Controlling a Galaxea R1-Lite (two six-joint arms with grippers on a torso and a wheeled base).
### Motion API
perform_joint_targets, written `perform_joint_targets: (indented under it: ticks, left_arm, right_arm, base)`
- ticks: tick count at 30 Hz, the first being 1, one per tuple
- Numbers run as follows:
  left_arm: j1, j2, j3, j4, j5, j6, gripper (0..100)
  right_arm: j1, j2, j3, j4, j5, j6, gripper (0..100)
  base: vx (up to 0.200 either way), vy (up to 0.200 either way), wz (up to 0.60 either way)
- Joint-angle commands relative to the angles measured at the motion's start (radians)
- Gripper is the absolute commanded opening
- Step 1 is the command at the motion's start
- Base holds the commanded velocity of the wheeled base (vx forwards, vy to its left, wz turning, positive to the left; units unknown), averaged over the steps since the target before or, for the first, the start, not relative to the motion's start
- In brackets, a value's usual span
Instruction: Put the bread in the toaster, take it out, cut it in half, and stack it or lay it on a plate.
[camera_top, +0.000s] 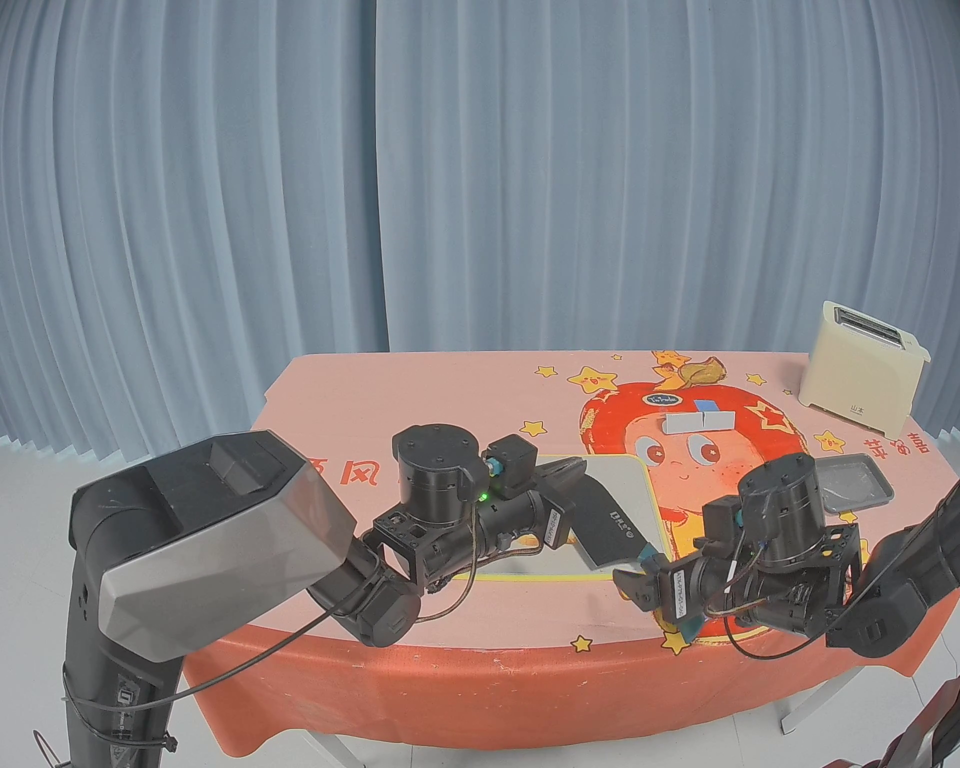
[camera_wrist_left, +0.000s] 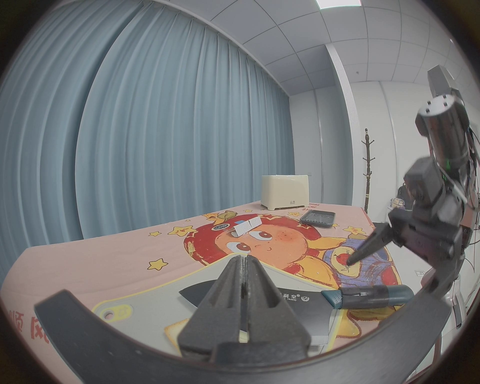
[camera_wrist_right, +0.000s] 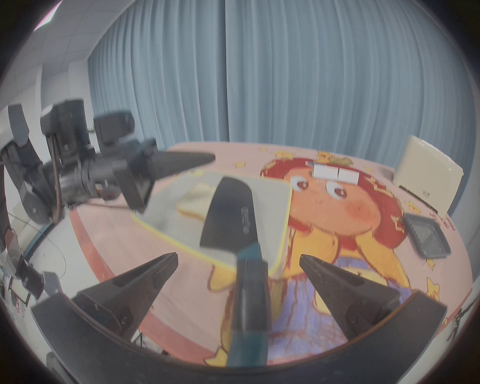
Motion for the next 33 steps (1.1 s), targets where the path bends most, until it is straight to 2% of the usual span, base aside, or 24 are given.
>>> perform_joint_targets:
  ticks: [1, 18, 19, 23, 33]
  left_arm:
    - [-0.001, -0.013, 0.009, 0.000, 0.001, 0.001, 0]
    - [-0.007, -0.018, 0.013, -0.001, 0.001, 0.001, 0]
    - [-0.006, -0.021, 0.013, 0.000, 0.001, 0.001, 0]
    - [0.016, -0.064, 0.013, 0.005, 0.001, -0.002, 0]
    - [0.158, -0.248, 0.008, 0.068, -0.006, -0.013, 0]
  right_arm:
    - [-0.015, 0.021, -0.018, 0.009, 0.008, 0.001, 100]
    - [-0.036, 0.092, -0.014, 0.008, 0.006, -0.001, 100]
    - [-0.036, 0.092, -0.014, 0.008, 0.006, -0.001, 0]
    - [-0.036, 0.081, -0.014, 0.009, 0.008, 0.001, 0]
    - [-0.024, 0.037, -0.005, 0.006, 0.005, -0.001, 0]
  base:
    - [0.000, 0.000, 0.00]
    - [0.000, 0.000, 0.00]
    - [0.000, 0.000, 0.00]
    - [0.000, 0.000, 0.00]
    - [0.000, 0.000, 0.00]
